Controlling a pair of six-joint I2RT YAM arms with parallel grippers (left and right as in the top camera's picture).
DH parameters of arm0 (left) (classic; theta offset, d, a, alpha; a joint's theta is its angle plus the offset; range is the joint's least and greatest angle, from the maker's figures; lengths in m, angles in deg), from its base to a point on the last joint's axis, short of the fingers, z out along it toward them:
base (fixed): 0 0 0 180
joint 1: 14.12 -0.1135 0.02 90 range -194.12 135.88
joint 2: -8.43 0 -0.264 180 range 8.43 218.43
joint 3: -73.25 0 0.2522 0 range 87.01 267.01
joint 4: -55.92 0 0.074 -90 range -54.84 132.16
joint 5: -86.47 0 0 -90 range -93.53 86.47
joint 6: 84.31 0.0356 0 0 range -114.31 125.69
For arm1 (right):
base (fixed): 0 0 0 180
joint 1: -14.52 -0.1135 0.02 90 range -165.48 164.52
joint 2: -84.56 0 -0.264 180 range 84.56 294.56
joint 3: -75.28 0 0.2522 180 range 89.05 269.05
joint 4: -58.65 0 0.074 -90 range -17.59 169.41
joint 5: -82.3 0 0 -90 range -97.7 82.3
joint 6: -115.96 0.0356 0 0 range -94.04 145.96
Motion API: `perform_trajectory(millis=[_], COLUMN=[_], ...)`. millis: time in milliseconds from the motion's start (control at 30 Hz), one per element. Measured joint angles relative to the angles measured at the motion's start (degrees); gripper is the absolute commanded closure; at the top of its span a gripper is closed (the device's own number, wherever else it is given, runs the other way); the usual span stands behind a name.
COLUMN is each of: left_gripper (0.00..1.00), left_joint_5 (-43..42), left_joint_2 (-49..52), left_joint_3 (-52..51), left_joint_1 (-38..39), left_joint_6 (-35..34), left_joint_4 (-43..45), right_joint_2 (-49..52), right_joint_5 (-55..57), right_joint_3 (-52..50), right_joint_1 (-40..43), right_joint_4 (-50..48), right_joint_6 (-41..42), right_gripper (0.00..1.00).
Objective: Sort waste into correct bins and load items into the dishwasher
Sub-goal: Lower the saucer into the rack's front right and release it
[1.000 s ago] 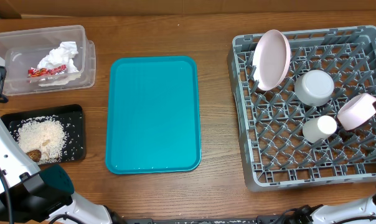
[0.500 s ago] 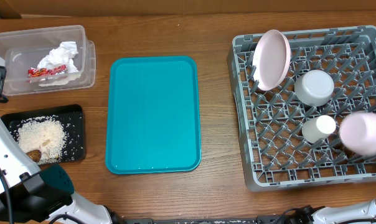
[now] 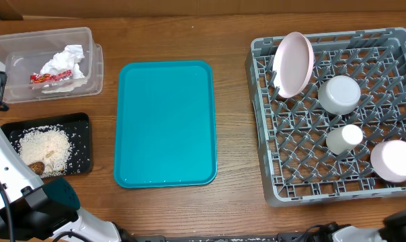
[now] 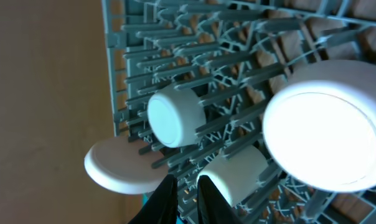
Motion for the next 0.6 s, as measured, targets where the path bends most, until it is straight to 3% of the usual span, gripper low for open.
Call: perform_trajectory(millis=[267, 400, 600], left_gripper=[0.00, 0.00, 0.00], left_joint_5=[0.0, 0.0, 0.0], left_joint_2=[0.0, 0.0, 0.0], left_joint_3=[0.0, 0.0, 0.0], left_joint_1=[0.0, 0.0, 0.0], left_joint_6=[0.0, 0.0, 0.0], left_joint_4=[0.0, 0.1, 0.0], right_joint_2=[-8.6, -15.5, -27.3], right_joint_5=[3.7, 7.0, 12.2], right_joint_3=[0.0, 0.0, 0.1], right_joint_1=[-12.3, -24.2, -43.7], right_joint_4=[0.0, 0.6, 3.5], right_joint_6=[0.5, 0.6, 1.4], right_gripper=[0.85, 0.84, 0.73])
